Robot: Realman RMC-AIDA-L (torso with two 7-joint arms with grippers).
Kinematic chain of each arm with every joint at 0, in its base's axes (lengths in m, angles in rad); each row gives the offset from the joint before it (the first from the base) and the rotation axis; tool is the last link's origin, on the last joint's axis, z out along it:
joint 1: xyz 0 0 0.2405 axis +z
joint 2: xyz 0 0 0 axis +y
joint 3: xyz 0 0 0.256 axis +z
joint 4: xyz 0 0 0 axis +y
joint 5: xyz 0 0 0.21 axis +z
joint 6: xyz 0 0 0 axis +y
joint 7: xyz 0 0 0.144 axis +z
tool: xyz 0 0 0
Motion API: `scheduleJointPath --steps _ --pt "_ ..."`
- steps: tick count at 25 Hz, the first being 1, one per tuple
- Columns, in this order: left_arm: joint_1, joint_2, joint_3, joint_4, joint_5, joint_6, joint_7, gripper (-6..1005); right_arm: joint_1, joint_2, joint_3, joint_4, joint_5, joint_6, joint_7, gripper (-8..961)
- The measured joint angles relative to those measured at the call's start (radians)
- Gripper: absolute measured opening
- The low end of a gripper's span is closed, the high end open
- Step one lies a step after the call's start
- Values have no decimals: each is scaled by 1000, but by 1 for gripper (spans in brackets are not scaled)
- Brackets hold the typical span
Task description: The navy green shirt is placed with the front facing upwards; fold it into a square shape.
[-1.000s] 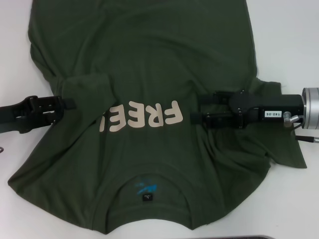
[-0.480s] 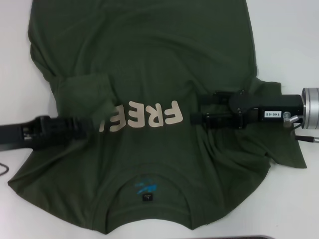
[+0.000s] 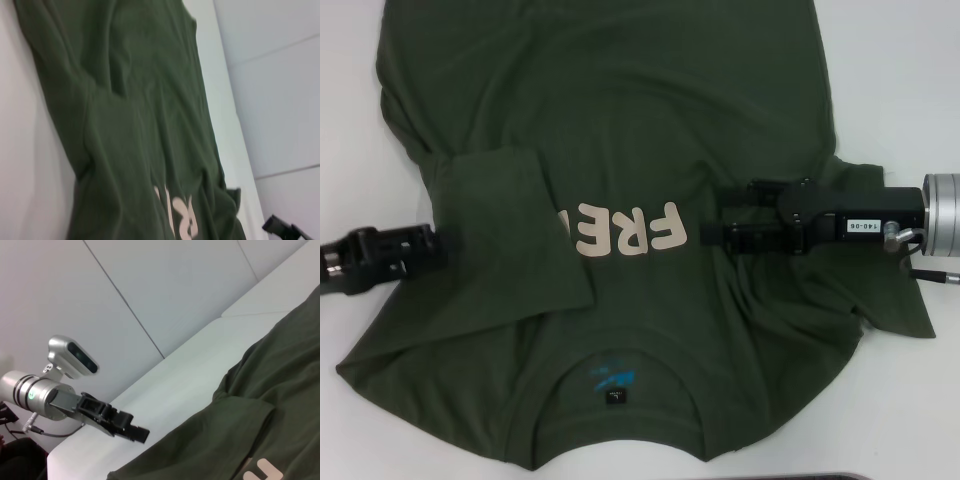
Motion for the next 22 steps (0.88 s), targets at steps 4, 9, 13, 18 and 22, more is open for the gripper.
scheduleJointPath --steps 4,9,13,18,22 --pt "1 2 -13 -2 -1 30 179 551 0 2 6 0 5 4 3 919" --pt "47 -31 -16 5 -12 108 624 553 -1 3 10 0 8 6 4 919" --pt "108 -67 -21 8 -65 147 856 555 -4 1 21 0 10 7 12 919" --pt "132 -75 -28 14 -99 158 905 558 -17 -10 80 0 5 8 87 919" --pt "134 -72 -56 25 -100 153 874 560 -37 -56 80 -10 -33 -37 194 919"
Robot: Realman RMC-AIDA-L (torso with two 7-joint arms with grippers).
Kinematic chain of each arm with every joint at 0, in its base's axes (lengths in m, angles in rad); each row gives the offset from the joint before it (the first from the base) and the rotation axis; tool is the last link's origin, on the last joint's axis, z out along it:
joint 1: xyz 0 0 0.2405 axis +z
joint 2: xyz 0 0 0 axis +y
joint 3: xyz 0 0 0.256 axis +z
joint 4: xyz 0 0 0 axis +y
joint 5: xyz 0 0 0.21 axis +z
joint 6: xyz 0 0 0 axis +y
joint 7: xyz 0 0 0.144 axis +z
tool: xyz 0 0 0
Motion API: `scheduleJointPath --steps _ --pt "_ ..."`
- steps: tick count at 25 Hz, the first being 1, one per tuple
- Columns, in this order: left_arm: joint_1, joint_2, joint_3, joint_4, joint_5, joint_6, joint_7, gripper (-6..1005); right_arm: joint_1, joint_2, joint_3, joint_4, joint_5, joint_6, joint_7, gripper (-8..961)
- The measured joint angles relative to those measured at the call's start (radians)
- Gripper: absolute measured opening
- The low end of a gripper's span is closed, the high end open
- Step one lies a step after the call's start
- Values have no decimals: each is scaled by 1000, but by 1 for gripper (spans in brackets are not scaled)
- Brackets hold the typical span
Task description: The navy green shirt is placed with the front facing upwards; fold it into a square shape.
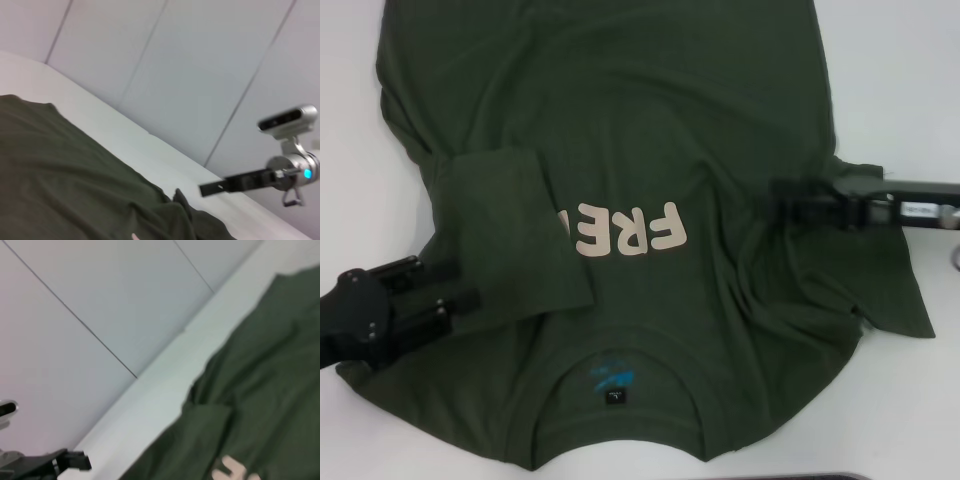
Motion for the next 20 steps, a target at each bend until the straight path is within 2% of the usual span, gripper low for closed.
scheduleJointPath --steps 4,9,12,20 --pt "-5 5 -36 11 -1 -3 -26 561 -7 -67 -2 -71 -120 -86 271 919" --pt "-8 5 -48 41 -14 -20 -46 560 9 -119 20 -155 -295 -140 508 919" --pt "-9 6 -48 49 -16 -31 -62 560 13 -134 60 -154 -321 -127 588 919" --pt "-10 6 -48 49 -18 -44 -89 559 -8 -145 160 -149 -334 -78 687 909"
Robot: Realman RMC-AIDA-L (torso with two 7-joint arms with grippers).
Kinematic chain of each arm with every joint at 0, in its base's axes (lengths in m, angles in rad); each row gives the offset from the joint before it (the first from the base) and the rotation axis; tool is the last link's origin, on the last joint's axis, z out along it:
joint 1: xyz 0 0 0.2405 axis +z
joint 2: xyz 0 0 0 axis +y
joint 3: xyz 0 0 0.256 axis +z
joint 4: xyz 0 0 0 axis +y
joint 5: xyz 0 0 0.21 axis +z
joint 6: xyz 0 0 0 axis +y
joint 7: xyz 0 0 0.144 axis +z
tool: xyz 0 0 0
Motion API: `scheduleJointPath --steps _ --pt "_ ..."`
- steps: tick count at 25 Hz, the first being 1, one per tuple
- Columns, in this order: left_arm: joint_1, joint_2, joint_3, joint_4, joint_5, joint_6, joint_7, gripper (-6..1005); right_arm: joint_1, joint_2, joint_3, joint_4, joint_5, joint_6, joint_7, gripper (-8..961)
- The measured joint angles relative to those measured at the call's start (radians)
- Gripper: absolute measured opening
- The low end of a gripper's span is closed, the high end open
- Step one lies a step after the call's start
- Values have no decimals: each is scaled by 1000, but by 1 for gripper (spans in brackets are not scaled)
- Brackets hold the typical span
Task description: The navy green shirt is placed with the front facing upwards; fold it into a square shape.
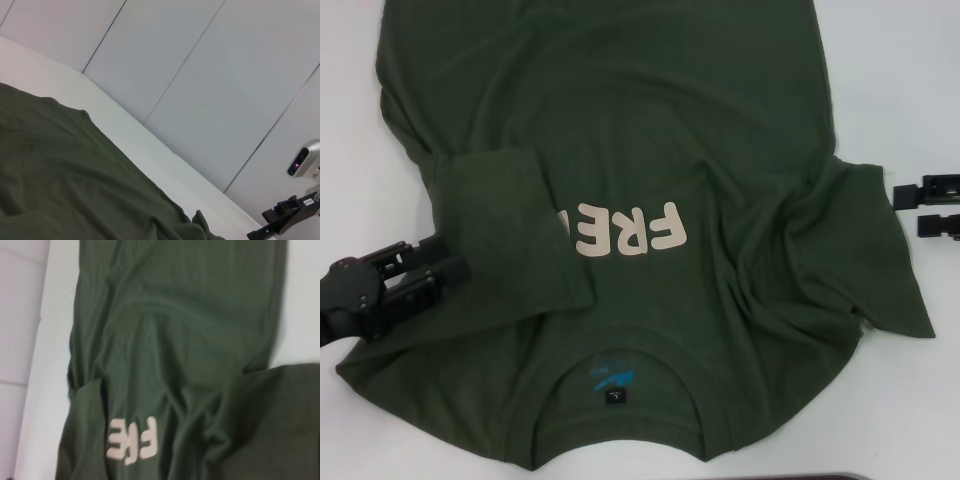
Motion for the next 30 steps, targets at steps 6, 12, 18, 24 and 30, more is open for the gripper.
scheduleJointPath --steps 6,12,18,24,30 --pt "-9 1 0 0 -8 -14 -30 558 -6 -14 17 0 -59 45 73 902" --pt "-10 3 0 -1 -9 -25 -76 557 8 -17 25 0 -84 49 99 895" --pt "-15 10 0 -1 -11 -39 -135 555 18 -15 22 -1 -85 63 142 888" --pt "-21 10 0 -1 -12 -39 -142 554 23 -6 19 1 -85 86 169 881" --pt "-23 11 0 -1 -12 -41 -154 553 32 8 16 2 -85 100 162 874"
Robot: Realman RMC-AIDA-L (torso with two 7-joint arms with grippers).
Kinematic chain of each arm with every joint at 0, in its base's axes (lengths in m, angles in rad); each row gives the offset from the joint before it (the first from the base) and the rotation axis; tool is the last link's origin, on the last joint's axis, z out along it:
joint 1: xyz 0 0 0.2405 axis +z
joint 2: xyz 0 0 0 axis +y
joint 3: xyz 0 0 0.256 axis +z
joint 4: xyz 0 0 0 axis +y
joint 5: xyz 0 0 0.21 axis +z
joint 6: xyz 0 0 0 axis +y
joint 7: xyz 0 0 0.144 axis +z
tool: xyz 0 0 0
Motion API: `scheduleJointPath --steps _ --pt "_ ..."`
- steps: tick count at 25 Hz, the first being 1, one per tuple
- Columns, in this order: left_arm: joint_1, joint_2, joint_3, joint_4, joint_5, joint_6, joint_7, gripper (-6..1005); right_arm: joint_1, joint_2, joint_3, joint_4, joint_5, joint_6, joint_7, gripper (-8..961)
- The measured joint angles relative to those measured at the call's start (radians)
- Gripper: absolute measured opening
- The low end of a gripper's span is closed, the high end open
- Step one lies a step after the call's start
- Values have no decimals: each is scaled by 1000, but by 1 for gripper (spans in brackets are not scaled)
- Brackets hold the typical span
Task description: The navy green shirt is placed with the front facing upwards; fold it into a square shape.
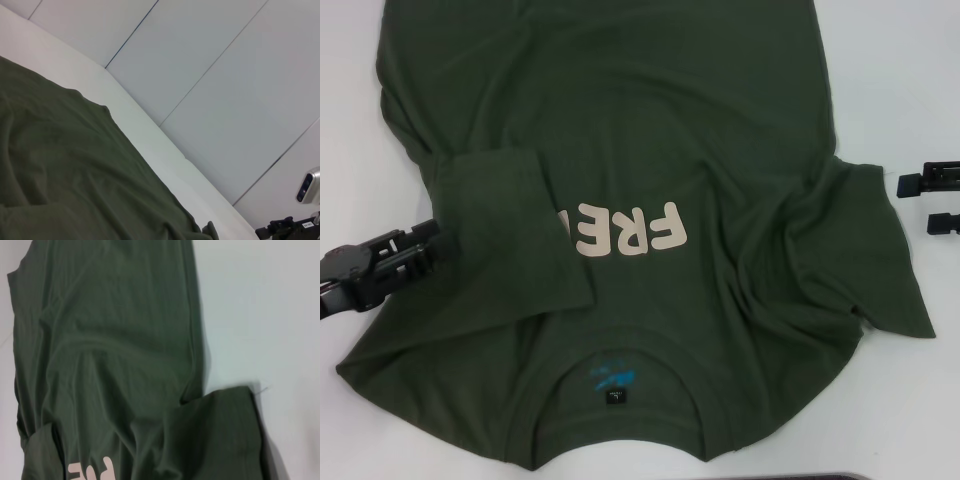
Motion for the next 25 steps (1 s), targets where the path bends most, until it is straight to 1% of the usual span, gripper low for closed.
scheduleJointPath --steps 5,11,25 --pt "-2 1 0 0 0 0 -2 553 8 7 -6 0 0 8 -20 868" --pt "-3 1 0 0 0 -7 -12 552 12 8 -52 0 0 12 -24 861" --pt "-8 2 0 0 0 -14 -13 553 17 8 -64 0 -1 30 -25 845"
